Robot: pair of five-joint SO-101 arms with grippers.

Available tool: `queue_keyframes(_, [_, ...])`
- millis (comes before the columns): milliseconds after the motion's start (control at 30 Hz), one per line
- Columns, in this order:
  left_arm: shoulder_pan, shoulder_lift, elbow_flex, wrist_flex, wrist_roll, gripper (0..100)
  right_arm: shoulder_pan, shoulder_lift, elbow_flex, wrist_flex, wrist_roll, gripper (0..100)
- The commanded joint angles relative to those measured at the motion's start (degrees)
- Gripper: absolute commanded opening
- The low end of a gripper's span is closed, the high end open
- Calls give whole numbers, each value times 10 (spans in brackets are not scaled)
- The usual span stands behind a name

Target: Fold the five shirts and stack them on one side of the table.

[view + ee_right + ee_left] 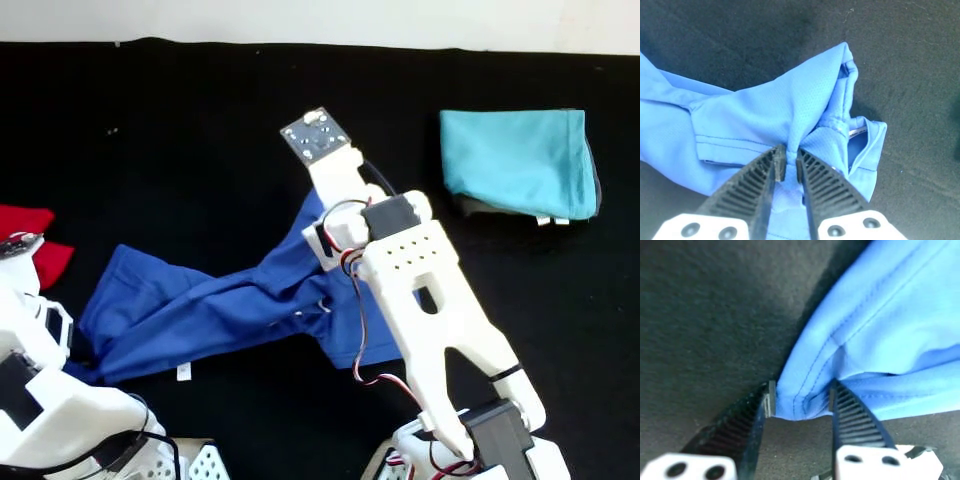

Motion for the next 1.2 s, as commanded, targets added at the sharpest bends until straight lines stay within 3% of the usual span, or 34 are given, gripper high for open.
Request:
queue_keyframes(0, [8,-7,7,7,-6,8,-3,-19,-30,5,-3,9])
queue_keyframes(167, [33,-12,7,9,-3,9,-4,-54,-30,5,-4,9])
queue_keyframes(267, [39,-12,-21,11,42,9,-5,-81,-26,6,-6,9])
queue_keyframes(433, [35,-11,-126,84,76,9,-3,-90,-29,21,-33,10])
queue_keyframes(600, [29,-8,-200,115,77,9,11,-91,-28,35,-42,91])
queue_keyframes(767, [34,-6,-204,116,77,9,-3,-92,-5,95,-40,108])
queue_keyframes(933, [48,-6,-179,112,77,9,-5,-87,-5,58,-42,110])
queue_keyframes(1167, [57,-6,-168,111,77,9,-95,56,-87,36,-43,110])
